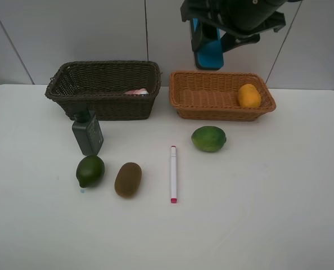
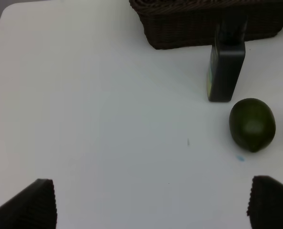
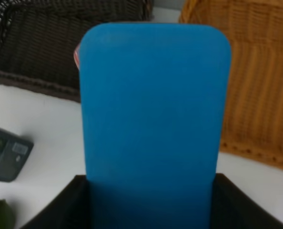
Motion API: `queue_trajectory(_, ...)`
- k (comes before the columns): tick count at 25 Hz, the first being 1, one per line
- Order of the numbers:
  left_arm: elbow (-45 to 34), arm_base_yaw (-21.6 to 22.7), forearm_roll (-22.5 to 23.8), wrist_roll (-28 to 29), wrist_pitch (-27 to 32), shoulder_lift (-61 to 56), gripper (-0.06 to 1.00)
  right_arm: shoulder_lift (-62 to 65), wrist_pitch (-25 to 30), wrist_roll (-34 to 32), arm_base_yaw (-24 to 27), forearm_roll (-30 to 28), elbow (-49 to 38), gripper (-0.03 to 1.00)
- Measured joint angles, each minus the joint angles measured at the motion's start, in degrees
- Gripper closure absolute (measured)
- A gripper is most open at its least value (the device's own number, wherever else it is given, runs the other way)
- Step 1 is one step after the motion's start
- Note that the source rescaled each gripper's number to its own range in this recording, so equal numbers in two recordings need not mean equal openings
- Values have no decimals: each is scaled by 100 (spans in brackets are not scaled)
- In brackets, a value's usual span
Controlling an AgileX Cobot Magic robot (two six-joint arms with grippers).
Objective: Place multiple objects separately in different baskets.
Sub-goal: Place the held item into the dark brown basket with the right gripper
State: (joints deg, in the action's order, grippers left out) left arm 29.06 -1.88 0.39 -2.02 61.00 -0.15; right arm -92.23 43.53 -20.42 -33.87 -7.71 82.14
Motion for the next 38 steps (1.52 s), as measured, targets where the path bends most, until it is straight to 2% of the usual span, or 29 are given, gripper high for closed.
queue_trajectory(6, 0, 0, 0, 0, 0, 0, -6, -1096, -606, 428, -101, 38, 1127, 59)
queue_trajectory(13, 0, 0, 0, 0, 0, 0, -6, -2429, -696, 797, -101, 298, 2393, 59)
queue_trajectory(18, 0, 0, 0, 0, 0, 0, -6, -3201, -781, 1093, -101, 398, 2947, 59)
queue_trajectory(22, 0, 0, 0, 0, 0, 0, -6, -3759, -1023, 1343, -113, 427, 3141, 59)
queue_trajectory(30, 0, 0, 0, 0, 0, 0, -6, -4212, -1920, 1465, -265, 467, 3154, 59)
queue_trajectory(38, 0, 0, 0, 0, 0, 0, -6, -4223, -2024, 1465, -305, 485, 3154, 59)
